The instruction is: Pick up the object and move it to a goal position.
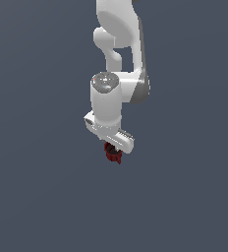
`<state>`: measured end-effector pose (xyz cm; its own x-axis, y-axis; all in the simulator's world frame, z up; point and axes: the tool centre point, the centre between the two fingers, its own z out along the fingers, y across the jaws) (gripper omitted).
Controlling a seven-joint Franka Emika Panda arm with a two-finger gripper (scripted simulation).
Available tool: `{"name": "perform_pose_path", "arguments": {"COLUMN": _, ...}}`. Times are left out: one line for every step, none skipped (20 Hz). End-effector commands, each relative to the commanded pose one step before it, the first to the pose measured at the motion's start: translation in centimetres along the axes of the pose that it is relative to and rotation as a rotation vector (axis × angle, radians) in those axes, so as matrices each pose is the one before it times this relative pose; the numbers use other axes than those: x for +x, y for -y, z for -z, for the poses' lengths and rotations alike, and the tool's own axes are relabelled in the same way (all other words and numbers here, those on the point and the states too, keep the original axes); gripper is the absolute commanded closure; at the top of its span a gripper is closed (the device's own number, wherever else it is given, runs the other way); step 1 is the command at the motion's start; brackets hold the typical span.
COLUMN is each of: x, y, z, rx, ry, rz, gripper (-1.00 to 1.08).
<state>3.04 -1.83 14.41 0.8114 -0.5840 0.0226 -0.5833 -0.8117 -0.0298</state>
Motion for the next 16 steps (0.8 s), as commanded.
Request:
{"name": "perform_pose_path", "arguments": {"x": -0.09, "y": 0.525, "z": -0.601, "rx": 0.00448, "ry": 0.00239, "rz": -0.06819, "gripper": -0.6}}
{"name": "perform_pose_path", "arguments": {"x": -0.053, "y": 0.2, "z": -0.24, "rx": 0.00162, "ry": 0.001, "rz": -0.02658, "gripper": -0.6}}
{"name": "perform_pose_path", "arguments": {"x": -0.059, "y": 0.197, "z": -0.241, "rx": 0.00156, "ry": 0.00101, "rz": -0.02658, "gripper": -0.6}}
{"name": "perform_pose_path", "arguments": {"x": -0.064, "y": 0.193, "z": -0.241, "rx": 0.00151, "ry": 0.00102, "rz": -0.02659, "gripper": -0.6}}
{"name": "perform_pose_path", "arguments": {"x": -0.071, "y": 0.191, "z": -0.242, "rx": 0.00145, "ry": 0.00102, "rz": -0.02658, "gripper": -0.6}}
{"name": "perform_pose_path", "arguments": {"x": -0.076, "y": 0.187, "z": -0.243, "rx": 0.0014, "ry": 0.00103, "rz": -0.02658, "gripper": -0.6}}
{"name": "perform_pose_path", "arguments": {"x": -0.081, "y": 0.181, "z": -0.241, "rx": 0.00134, "ry": 0.00102, "rz": -0.02631, "gripper": -0.6}}
{"name": "perform_pose_path", "arguments": {"x": -0.082, "y": 0.169, "z": -0.23, "rx": 0.00123, "ry": 0.00097, "rz": -0.02503, "gripper": -0.6}}
{"name": "perform_pose_path", "arguments": {"x": -0.082, "y": 0.156, "z": -0.218, "rx": 0.00112, "ry": 0.00091, "rz": -0.02369, "gripper": -0.6}}
{"name": "perform_pose_path", "arguments": {"x": -0.081, "y": 0.144, "z": -0.206, "rx": 0.00102, "ry": 0.00086, "rz": -0.02233, "gripper": -0.6}}
{"name": "perform_pose_path", "arguments": {"x": -0.08, "y": 0.133, "z": -0.194, "rx": 0.00093, "ry": 0.0008, "rz": -0.02097, "gripper": -0.6}}
{"name": "perform_pose_path", "arguments": {"x": -0.077, "y": 0.121, "z": -0.182, "rx": 0.00084, "ry": 0.00075, "rz": -0.01963, "gripper": -0.6}}
{"name": "perform_pose_path", "arguments": {"x": -0.074, "y": 0.111, "z": -0.17, "rx": 0.00076, "ry": 0.00069, "rz": -0.01827, "gripper": -0.6}}
{"name": "perform_pose_path", "arguments": {"x": -0.071, "y": 0.101, "z": -0.157, "rx": 0.00069, "ry": 0.00064, "rz": -0.01691, "gripper": -0.6}}
{"name": "perform_pose_path", "arguments": {"x": -0.067, "y": 0.091, "z": -0.145, "rx": 0.00062, "ry": 0.00058, "rz": -0.01555, "gripper": -0.6}}
{"name": "perform_pose_path", "arguments": {"x": -0.063, "y": 0.082, "z": -0.133, "rx": 0.00055, "ry": 0.00053, "rz": -0.0142, "gripper": -0.6}}
